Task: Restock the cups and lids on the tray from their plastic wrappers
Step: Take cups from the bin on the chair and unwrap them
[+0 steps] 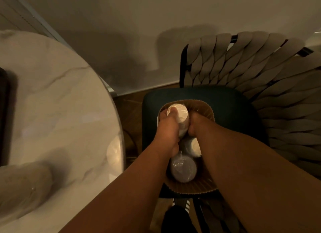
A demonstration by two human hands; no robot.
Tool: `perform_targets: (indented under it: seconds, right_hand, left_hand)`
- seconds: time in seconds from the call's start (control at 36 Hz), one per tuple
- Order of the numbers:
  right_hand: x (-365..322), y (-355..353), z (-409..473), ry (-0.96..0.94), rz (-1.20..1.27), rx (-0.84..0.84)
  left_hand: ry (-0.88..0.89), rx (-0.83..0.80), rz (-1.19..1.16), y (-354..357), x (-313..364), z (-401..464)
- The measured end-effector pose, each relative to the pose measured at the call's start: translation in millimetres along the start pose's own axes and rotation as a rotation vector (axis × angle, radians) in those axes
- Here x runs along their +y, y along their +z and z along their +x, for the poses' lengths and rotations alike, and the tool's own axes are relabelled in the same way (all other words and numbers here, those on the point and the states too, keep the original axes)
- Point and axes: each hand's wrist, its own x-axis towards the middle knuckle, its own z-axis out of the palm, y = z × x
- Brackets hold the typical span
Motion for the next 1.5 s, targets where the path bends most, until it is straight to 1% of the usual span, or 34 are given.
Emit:
perform_targets:
  seconds: [0.08,0.14,0.19,0.25,0.33,0.42,0.5,0.64,0.78,0.83,0.89,1.0,1.11,1.17,1.19,1.25,1.36,1.5]
  right_hand:
    - [7,-1,2,-0.086,-0.002,-0.019]
    - [11,-3,7,-0.133,0.036,0.014]
    - [13,-6,12,-0.087,-0.033,0.044]
    - [10,-9,17,-0.040,-0.023,0.028]
    - [9,-11,14,-0.041,0.011,0.012]
    - [15,-11,25,-0.037,0.069,0.044]
    - [16,-9,24,-0.036,0.050,0.088]
    - [20,-13,25,-0.047,0.120,0.046]
    - [11,-10,15,-0.089,0.122,0.022]
    - [8,-6,9,-0.099,0.181,0.000]
    - [6,-4,4,-0.057,0.264,0.002]
    - [1,-7,-15,-0.036,0.234,-0.023]
    - [1,-3,-36,-0.170,0.215,0.000]
    - [2,1,-58,-0.160,0.259,-0.024]
    - [2,3,-72,-0.153,0.265,-0.063]
    - [3,4,-100,-0.192,0.280,-0.090]
    - [12,2,-144,-0.256,0.198,-0.079]
    - [34,11,-183,-0.294,0.199,-0.094]
  left_hand:
    - [-0.009,0.006,-0.024,1,-2,3]
    - [0.009,0.015,-0.026,3,-2,2]
    - [0.031,0.039,-0.024,5,-1,3]
    - [0.037,0.052,-0.039,5,-2,4]
    - [0.026,0.047,-0.043,5,-4,5]
    - [0.027,0.044,-0.030,5,-5,5]
    - [0.027,0.045,-0.005,6,-5,4]
    - [0.052,0.037,0.040,6,-7,4]
    - [0.093,0.014,0.054,7,-4,-3]
    - [0.109,-0.001,0.062,8,0,-8]
    - [0.123,-0.013,0.068,8,5,-16]
    - [0.146,-0.022,0.104,4,17,-29]
    - [0.165,-0.054,0.148,0,30,-55]
    - [0.159,-0.046,0.143,-3,34,-60]
    - [0.149,-0.053,0.128,-5,35,-62]
    - [0.153,-0.084,0.111,-10,40,-74]
    - [0.242,-0.115,0.121,-23,50,-114]
    - [0.304,-0.150,0.105,-42,52,-150]
